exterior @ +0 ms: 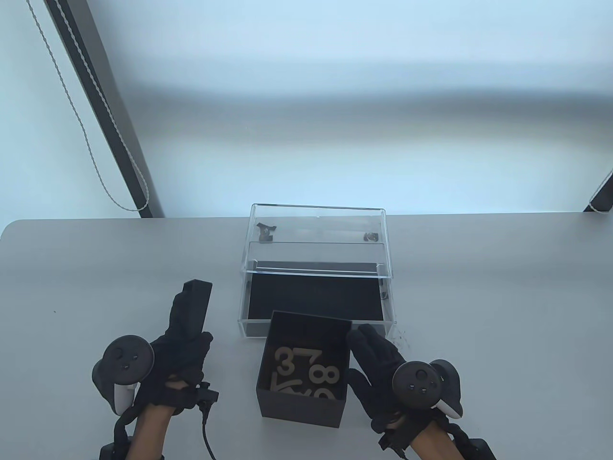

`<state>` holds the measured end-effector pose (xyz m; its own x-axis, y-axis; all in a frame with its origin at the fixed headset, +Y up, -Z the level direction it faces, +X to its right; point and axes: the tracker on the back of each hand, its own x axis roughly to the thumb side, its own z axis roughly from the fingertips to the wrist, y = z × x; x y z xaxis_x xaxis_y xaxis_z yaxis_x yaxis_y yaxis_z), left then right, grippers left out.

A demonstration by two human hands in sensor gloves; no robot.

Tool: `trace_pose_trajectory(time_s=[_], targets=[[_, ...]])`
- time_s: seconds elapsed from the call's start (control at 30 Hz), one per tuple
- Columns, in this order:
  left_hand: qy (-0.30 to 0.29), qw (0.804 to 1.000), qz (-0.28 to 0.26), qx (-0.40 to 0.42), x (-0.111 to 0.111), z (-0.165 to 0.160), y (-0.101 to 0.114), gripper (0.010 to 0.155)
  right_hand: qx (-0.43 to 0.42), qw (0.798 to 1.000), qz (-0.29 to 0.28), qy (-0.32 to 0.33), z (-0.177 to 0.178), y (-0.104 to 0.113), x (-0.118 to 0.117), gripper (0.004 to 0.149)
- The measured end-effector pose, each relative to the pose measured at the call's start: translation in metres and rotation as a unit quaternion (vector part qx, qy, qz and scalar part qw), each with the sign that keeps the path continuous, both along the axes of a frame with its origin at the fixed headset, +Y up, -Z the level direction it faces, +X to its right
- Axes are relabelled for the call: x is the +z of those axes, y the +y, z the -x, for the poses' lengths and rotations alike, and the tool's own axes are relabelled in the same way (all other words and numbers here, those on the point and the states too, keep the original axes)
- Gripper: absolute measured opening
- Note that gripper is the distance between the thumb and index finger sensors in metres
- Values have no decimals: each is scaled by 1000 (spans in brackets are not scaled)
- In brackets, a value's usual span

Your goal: Pour number blocks into a drawer

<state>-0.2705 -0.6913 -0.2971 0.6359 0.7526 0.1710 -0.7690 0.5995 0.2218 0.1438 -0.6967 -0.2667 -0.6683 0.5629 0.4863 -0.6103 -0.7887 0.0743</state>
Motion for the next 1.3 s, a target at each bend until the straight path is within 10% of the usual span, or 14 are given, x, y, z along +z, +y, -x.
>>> trace_pose_trajectory(time_s=[0.7,1.3], targets=[[-11,959,164,-231,-18,-24,-59,74,6,1000,4,3,2,-1,0,73],[-9,960,171,-221,-20,-26,-68,69,72,993,-82,46,27,9,19,77]])
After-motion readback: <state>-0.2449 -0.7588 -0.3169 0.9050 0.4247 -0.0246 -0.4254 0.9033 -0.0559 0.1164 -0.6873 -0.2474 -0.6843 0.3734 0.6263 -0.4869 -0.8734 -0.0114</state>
